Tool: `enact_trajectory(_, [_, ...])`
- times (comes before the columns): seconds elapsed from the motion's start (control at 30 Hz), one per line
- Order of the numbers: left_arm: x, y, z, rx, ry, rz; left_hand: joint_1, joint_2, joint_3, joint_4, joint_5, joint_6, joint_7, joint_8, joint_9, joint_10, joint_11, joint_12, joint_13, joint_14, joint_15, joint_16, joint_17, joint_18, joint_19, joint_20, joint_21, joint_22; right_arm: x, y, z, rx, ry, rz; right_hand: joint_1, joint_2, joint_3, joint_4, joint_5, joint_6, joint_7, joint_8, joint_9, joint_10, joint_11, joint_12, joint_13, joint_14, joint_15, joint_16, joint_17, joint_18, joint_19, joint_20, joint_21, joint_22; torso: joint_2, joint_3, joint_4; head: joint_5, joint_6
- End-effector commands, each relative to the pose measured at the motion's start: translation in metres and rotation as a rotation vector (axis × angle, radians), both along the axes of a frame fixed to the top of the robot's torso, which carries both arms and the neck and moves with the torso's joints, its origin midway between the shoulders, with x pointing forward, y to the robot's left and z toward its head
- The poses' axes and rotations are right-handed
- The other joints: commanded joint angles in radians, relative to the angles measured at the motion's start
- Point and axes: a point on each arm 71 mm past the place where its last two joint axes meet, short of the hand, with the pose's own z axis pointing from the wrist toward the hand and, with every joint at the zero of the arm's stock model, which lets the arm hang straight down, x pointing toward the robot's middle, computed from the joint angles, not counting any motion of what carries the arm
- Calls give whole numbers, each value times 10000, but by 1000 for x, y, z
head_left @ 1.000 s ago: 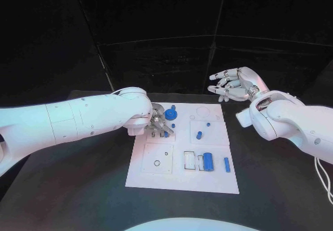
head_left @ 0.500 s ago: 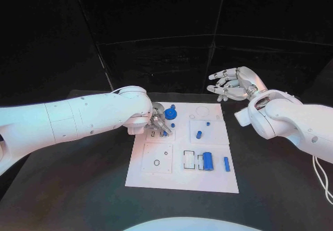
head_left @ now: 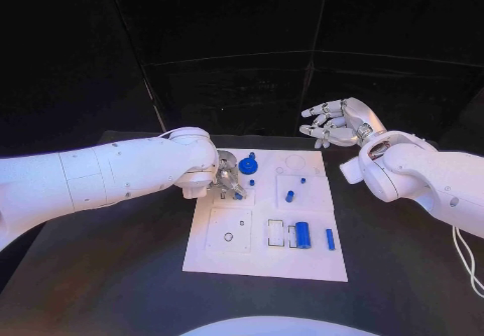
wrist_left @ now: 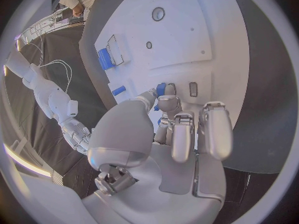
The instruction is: Assemble the parts on the task board
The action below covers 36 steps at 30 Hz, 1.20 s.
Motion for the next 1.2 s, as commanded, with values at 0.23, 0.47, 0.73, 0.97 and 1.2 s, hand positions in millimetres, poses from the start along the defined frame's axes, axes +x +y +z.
enact_trajectory(0.23, [-4,12,4,-1131,-251,990,-1156,-695,3650,-1647,51,-6,-11,433,427,237,-11,130,105,1055,10,30,2633,-174,92,5,136,187,2,2,-1,5,137,165,131,10,17,54,49,-80,-22,50,5,-54,15,43,-25,-72,-15,-40,-1,53,61,12,-43,-21,-19,21,39,95,4])
enact_trajectory(0.47, [-9,18,5,-1621,-664,1363,-1338,-789,4012,-1743,68,-11,-39,546,538,345,-23,282,258,1055,-10,30,2633,-204,154,-15,231,357,3,2,-2,-26,193,195,169,0,27,36,66,-86,-23,60,6,-59,12,53,-42,-71,-18,-47,4,53,68,10,-58,-29,-35,50,81,118,-3])
enact_trajectory(0.73, [-11,23,-1,-1698,-1213,1563,-1368,-814,4101,-1780,79,-14,-43,576,567,385,-29,346,326,1055,-16,30,2633,-211,171,-21,255,398,5,-2,-2,-60,223,105,175,-4,27,33,68,-88,-23,62,6,-62,13,54,-47,-84,-18,-81,-34,53,68,10,-62,-31,-31,55,88,105,-30])
enact_trajectory(0.97, [-12,22,-8,-1474,-1824,1508,-1392,-829,4193,-1813,83,-21,-45,601,594,381,-34,331,298,1055,-22,30,2633,-224,197,-29,296,469,5,-2,-3,-79,258,113,177,-12,25,34,72,-98,-20,64,5,-74,18,55,-57,-110,-14,-131,-82,51,67,11,-72,-37,-21,52,93,131,-47])
enact_trajectory(1.2, [-13,18,-11,-1326,-2099,1383,-1402,-831,4233,-1821,83,-23,-45,614,606,388,-36,339,302,1055,-25,30,2633,-229,209,-33,314,499,6,-3,-4,-97,281,104,173,-12,24,39,74,-103,-17,66,5,-80,21,56,-63,-116,-12,-139,-85,50,66,12,-78,-40,-19,58,61,153,-58])
